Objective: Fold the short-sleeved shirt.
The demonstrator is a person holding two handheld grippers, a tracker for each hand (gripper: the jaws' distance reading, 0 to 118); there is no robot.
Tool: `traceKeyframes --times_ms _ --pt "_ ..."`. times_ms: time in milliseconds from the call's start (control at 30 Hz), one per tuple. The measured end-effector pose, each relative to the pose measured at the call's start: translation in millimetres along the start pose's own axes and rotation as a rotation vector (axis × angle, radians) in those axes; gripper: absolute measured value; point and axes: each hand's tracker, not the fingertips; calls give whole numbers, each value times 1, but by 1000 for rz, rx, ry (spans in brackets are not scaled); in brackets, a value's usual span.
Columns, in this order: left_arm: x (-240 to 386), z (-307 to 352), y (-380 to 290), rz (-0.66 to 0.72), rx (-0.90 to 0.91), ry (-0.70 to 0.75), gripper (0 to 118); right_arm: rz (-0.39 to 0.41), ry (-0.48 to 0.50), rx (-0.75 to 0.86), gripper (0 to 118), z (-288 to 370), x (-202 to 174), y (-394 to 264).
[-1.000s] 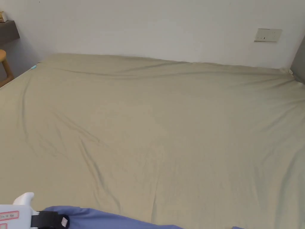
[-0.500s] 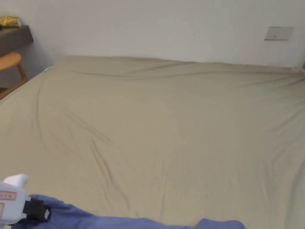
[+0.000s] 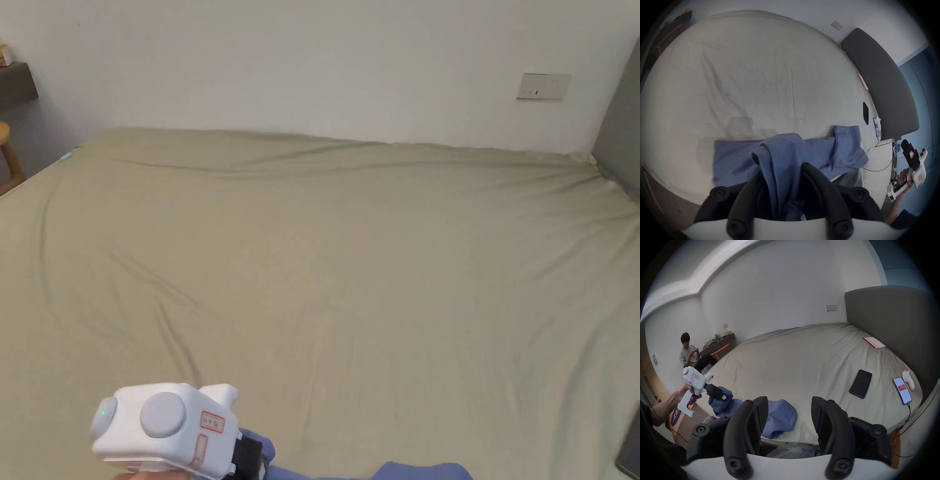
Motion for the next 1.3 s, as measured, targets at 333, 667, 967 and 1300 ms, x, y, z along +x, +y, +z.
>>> traceKeyframes --times_ms 333,667,967,1300 --pt "18 -19 -8 48 32 -77 97 -41 -17 -9 62 7 11 -10" --pt "7 100 -52 -12 664 219 0 -60 -2 2 62 -3 5 -10" --pt "19 -31 -104 -61 436 85 0 -65 31 -23 62 -17 -14 -21" --pt "89 -81 -131 -243 340 -34 0 -88 -9 -53 62 -10 -2 -34"
